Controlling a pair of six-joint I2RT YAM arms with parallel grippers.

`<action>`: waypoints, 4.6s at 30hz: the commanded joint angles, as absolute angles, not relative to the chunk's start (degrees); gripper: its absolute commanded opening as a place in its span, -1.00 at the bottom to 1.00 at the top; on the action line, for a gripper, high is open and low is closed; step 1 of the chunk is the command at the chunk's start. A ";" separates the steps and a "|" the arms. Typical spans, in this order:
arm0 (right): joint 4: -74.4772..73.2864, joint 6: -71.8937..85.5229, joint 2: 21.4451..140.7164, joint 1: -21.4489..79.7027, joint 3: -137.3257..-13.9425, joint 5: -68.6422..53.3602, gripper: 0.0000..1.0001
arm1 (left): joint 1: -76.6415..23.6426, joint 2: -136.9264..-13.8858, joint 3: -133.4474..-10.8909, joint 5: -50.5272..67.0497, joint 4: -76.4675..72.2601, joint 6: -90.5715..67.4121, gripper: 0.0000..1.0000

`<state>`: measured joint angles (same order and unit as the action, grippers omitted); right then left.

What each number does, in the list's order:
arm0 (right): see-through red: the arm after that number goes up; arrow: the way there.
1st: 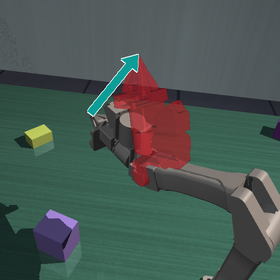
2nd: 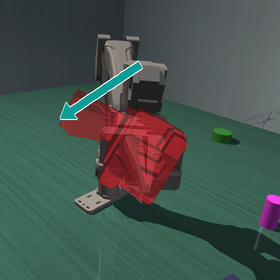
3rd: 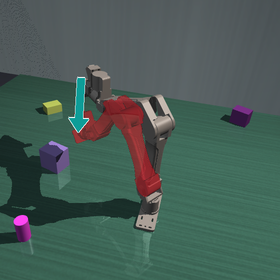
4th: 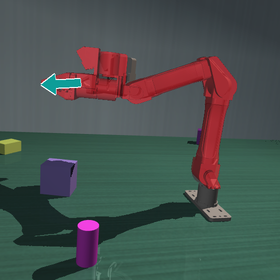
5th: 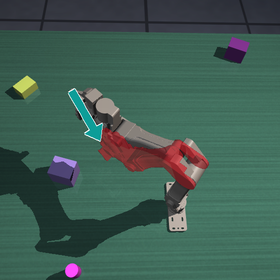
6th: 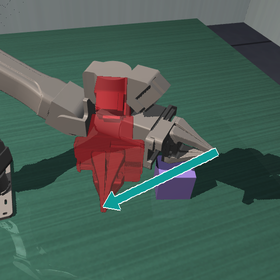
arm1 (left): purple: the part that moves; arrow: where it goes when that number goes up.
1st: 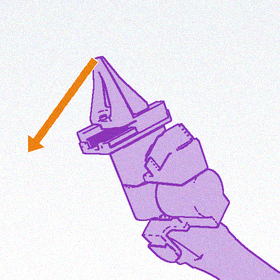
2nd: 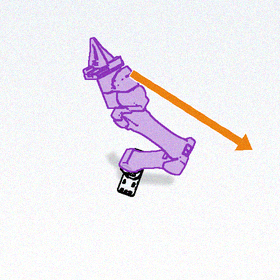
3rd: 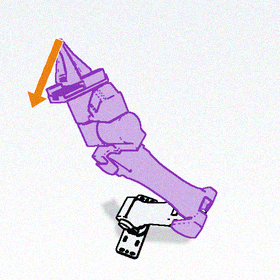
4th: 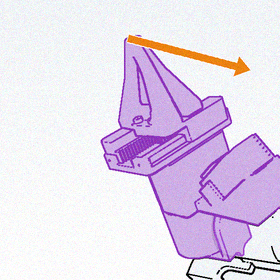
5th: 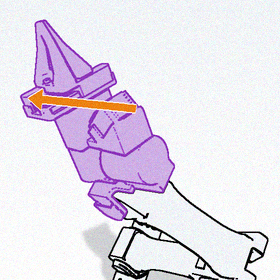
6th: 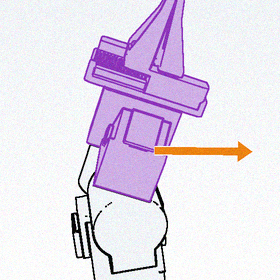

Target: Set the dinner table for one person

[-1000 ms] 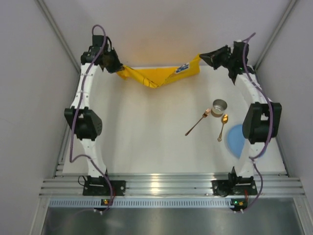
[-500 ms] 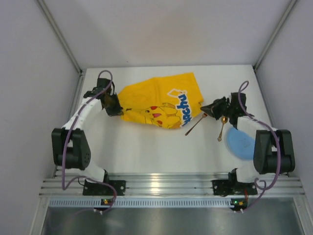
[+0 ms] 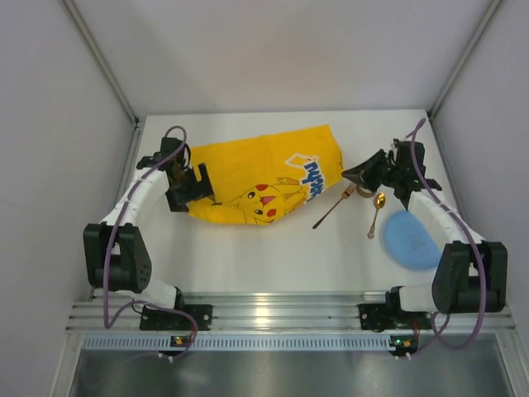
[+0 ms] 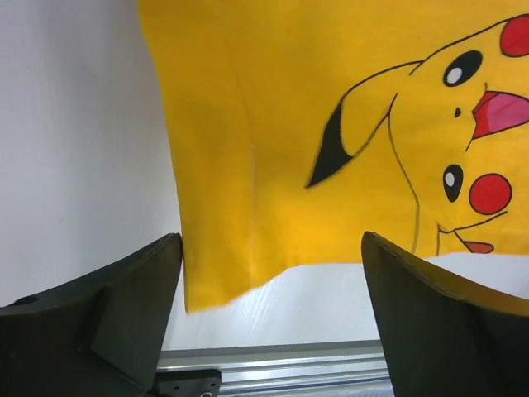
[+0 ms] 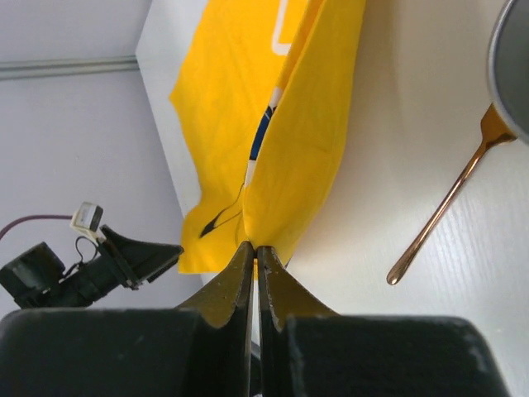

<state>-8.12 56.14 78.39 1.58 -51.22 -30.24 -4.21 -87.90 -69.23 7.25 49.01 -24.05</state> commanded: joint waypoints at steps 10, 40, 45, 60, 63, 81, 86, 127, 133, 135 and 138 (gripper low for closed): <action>-27.86 47.38 65.65 3.78 -50.70 -28.74 1.00 | -1.06 -87.70 -79.43 -3.16 48.52 -26.80 0.97; -41.21 33.31 85.34 3.78 -78.31 -25.05 1.00 | -5.01 -128.92 -103.08 8.44 41.39 -30.25 0.97; -44.47 32.25 84.30 3.51 -76.74 -22.59 0.99 | -2.64 -135.96 -115.02 3.08 50.25 -24.62 0.97; -44.21 36.20 83.66 5.00 -66.37 -12.48 1.00 | 2.37 -134.21 -126.71 -1.39 52.11 -18.63 0.97; -41.49 39.02 87.60 7.29 -65.83 -10.11 0.92 | 2.29 -130.36 -126.66 -1.14 51.86 -19.86 0.97; -40.34 45.00 109.60 11.87 -81.30 -2.02 0.02 | -7.56 -101.70 -93.53 5.45 44.03 -25.75 0.97; -40.52 44.39 109.16 10.55 -80.95 -1.58 -0.03 | -7.56 -99.58 -91.32 3.96 43.77 -24.96 0.97; -56.59 29.09 113.98 24.59 -111.16 16.71 -1.00 | -7.38 -93.70 -86.92 0.09 46.05 -24.34 0.97; -49.52 30.57 126.90 37.60 -129.01 -7.70 -1.00 | -5.89 -85.99 -81.06 -5.45 45.97 -26.80 0.97; -44.94 33.56 132.17 39.63 -133.06 -17.07 -1.00 | -5.01 -82.90 -78.76 -6.15 45.18 -27.16 0.98; -32.47 41.90 137.27 41.04 -133.68 -26.06 -1.00 | -4.40 -77.79 -75.51 -7.03 45.09 -27.60 0.97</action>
<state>-43.38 34.50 131.83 40.84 -132.20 -10.15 -5.10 -83.44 -77.52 -4.34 46.37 -26.33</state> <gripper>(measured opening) 0.014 0.987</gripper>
